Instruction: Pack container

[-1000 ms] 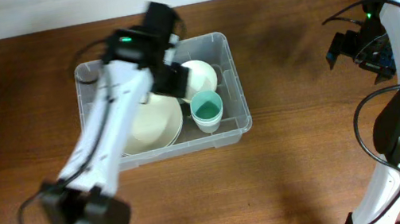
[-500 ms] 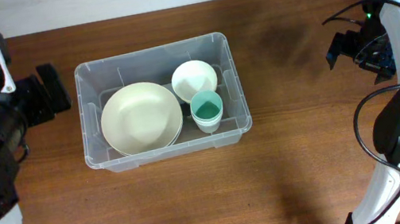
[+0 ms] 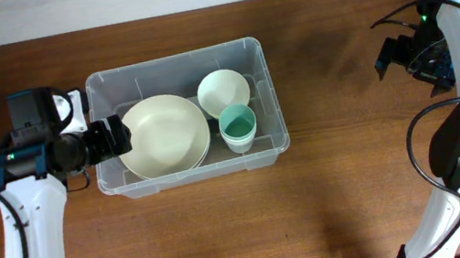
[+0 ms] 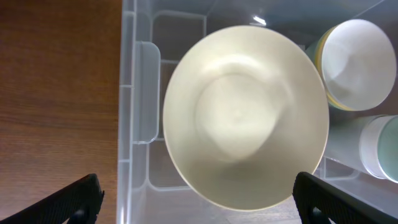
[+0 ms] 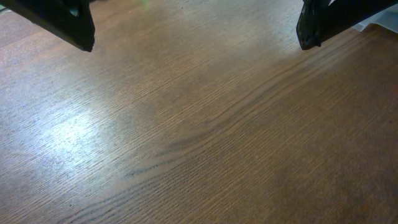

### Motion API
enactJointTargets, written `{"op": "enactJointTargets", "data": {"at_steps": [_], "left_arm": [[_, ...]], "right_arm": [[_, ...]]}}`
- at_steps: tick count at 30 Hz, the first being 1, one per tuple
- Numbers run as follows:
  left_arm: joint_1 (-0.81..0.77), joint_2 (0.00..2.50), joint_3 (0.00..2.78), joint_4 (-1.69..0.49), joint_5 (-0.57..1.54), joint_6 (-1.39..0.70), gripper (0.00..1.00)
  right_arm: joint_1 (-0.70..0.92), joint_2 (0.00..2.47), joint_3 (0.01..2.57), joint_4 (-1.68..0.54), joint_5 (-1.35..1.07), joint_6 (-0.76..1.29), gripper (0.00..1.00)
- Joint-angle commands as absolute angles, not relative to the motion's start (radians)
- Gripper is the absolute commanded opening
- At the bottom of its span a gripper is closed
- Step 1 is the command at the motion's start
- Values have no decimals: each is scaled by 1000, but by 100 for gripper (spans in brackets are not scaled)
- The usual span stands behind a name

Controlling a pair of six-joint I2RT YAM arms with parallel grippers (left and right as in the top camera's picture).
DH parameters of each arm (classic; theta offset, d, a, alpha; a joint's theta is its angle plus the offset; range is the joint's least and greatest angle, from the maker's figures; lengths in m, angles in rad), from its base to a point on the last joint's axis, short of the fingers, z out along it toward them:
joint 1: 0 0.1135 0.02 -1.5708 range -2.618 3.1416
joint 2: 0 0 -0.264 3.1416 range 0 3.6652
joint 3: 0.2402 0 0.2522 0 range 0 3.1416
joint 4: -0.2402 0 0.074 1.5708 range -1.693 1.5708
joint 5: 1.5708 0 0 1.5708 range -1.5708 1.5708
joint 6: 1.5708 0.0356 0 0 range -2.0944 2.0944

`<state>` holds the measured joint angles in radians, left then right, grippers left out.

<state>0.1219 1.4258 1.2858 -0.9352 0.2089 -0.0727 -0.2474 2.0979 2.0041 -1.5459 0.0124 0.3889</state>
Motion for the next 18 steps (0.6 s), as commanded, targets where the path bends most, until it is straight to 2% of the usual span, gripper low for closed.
{"op": "enactJointTargets", "data": {"at_steps": [1, 18], "left_arm": [[127, 1483, 1277, -928, 251, -75, 100], [127, 1523, 1277, -937, 247, -75, 100]], "right_arm": [[-250, 2090, 2000, -1547, 11, 390, 99], [-250, 2090, 2000, -1547, 11, 390, 99]]}}
